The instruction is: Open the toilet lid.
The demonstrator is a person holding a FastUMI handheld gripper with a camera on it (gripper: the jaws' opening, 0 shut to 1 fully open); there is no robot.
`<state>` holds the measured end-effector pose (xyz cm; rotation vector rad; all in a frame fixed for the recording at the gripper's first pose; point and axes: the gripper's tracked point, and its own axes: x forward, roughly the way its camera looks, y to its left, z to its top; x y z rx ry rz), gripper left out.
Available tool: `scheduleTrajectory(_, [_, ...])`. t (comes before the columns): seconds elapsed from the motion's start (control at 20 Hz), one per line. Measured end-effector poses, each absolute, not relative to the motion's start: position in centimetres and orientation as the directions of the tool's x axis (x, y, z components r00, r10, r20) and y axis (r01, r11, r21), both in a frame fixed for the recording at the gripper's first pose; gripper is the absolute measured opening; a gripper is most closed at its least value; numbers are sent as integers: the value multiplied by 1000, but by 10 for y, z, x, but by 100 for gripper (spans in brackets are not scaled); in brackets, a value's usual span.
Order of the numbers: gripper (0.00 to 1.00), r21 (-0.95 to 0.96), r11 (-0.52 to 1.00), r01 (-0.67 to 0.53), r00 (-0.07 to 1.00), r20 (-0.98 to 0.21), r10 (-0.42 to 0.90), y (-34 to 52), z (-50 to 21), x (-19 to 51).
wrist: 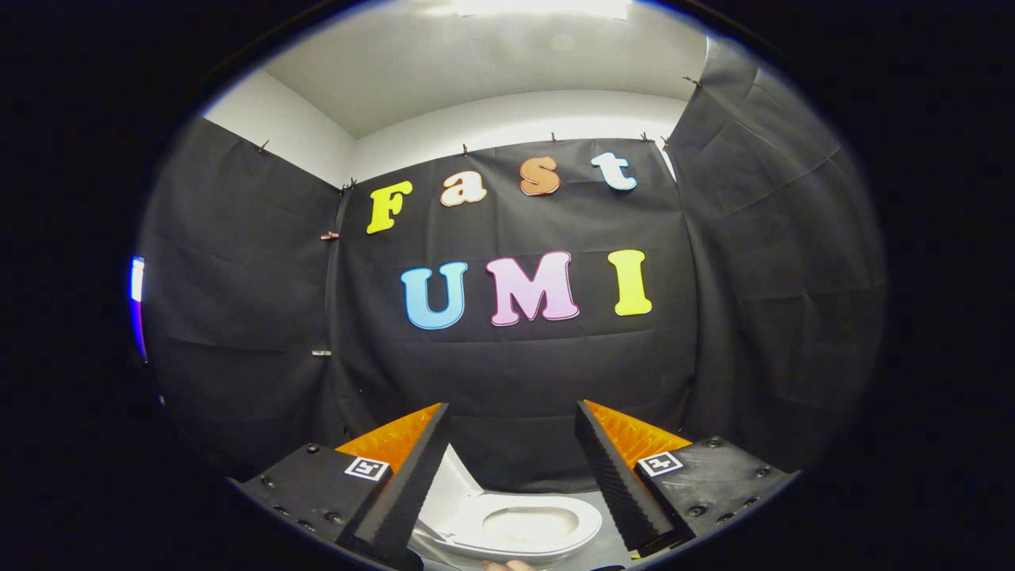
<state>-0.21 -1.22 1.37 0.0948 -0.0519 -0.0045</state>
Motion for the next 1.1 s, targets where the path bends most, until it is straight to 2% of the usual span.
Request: scheduleTrajectory(1.1, [98, 78, 997, -21, 995, 100, 13, 1, 27, -8])
